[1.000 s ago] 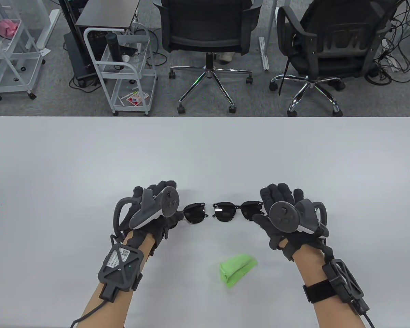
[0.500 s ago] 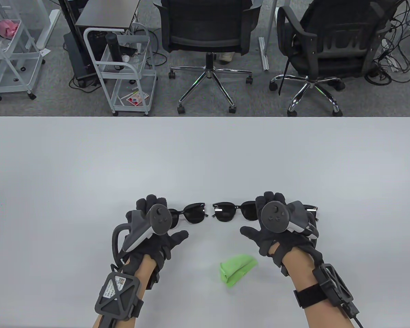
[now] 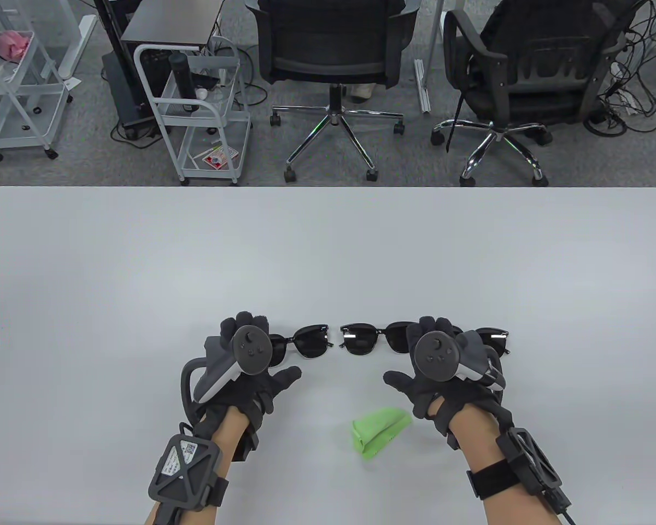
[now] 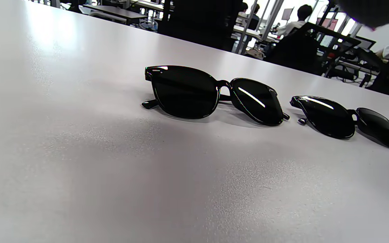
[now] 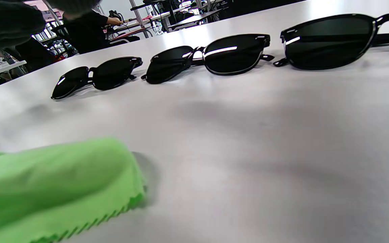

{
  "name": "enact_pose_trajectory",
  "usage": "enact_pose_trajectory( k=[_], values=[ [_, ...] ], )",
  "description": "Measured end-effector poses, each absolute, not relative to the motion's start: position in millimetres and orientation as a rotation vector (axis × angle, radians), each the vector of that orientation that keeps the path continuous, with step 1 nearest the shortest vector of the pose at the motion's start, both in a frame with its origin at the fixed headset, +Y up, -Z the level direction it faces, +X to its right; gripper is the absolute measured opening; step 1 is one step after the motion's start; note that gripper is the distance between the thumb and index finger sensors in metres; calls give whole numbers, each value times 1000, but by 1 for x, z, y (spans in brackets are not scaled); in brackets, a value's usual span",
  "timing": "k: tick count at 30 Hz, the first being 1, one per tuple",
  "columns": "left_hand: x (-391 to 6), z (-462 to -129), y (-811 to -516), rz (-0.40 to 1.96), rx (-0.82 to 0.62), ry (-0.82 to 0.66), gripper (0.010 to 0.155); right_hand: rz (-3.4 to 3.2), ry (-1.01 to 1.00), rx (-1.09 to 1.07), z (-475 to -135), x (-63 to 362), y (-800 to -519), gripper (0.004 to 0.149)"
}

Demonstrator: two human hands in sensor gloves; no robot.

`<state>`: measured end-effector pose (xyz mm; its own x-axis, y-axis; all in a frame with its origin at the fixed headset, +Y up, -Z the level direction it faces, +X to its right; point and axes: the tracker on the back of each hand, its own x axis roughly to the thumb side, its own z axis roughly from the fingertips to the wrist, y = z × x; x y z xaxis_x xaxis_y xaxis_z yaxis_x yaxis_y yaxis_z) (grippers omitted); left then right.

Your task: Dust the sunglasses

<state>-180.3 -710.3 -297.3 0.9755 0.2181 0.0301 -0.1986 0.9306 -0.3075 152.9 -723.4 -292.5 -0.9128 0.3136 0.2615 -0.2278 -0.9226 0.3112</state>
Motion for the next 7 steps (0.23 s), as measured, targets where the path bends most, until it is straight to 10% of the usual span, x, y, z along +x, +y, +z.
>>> enact_pose_trajectory(
  k=[7],
  values=[
    [-179,-296,-709,211,-299,-79,107,2793,385,439,-292,156,-723,94]
  ],
)
